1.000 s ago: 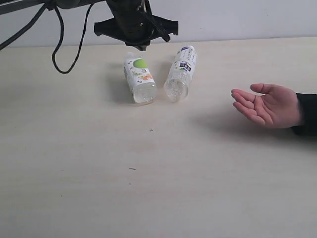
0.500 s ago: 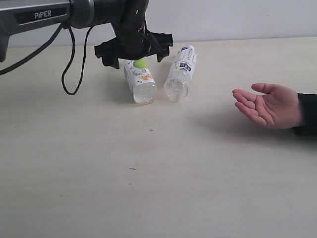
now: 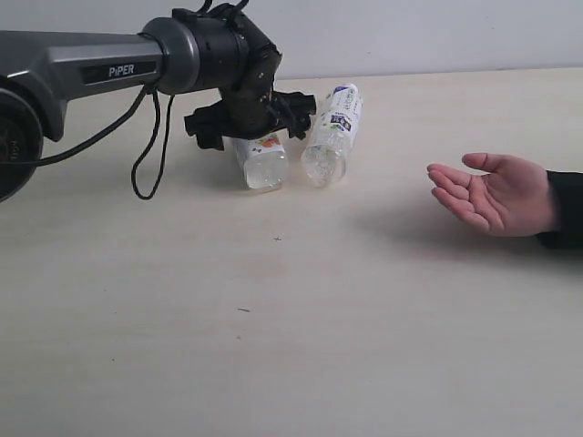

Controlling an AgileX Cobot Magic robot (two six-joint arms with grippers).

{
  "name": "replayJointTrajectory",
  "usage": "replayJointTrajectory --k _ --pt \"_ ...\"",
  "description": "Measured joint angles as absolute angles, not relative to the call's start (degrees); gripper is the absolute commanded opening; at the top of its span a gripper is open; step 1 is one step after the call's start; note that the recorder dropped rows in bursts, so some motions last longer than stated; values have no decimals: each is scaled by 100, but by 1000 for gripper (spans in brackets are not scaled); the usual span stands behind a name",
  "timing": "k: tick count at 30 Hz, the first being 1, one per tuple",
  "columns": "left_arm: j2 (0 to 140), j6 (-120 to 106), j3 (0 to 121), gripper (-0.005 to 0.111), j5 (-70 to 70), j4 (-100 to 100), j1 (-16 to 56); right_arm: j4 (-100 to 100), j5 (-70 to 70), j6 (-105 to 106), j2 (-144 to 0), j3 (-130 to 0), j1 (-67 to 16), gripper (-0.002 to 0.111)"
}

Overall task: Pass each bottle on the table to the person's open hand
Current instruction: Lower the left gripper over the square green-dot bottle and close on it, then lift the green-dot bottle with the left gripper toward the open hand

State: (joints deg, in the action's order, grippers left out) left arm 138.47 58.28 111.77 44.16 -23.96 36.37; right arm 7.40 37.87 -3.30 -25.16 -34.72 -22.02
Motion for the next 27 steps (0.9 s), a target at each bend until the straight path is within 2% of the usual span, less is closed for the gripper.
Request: replayJointTrajectory --k 4,7,11,16,27 --pt "13899 5852 11177 96 4416 -2418 3553 740 3787 -330 -2516 -3472 -2202 0" --pt "13899 5852 11177 86 4436 -2441 3520 740 3787 -330 -2516 -3472 -2202 0" --pt "13899 5852 11177 54 4524 -2441 3508 740 3787 -330 -2516 -3472 -2202 0" --pt "13899 5650 11177 3 4660 -2441 3508 740 3787 -330 -2516 -3472 -2202 0" --pt "13310 5001 11177 0 5113 -2428 3489 740 3787 -330 -2516 -3472 -2202 0"
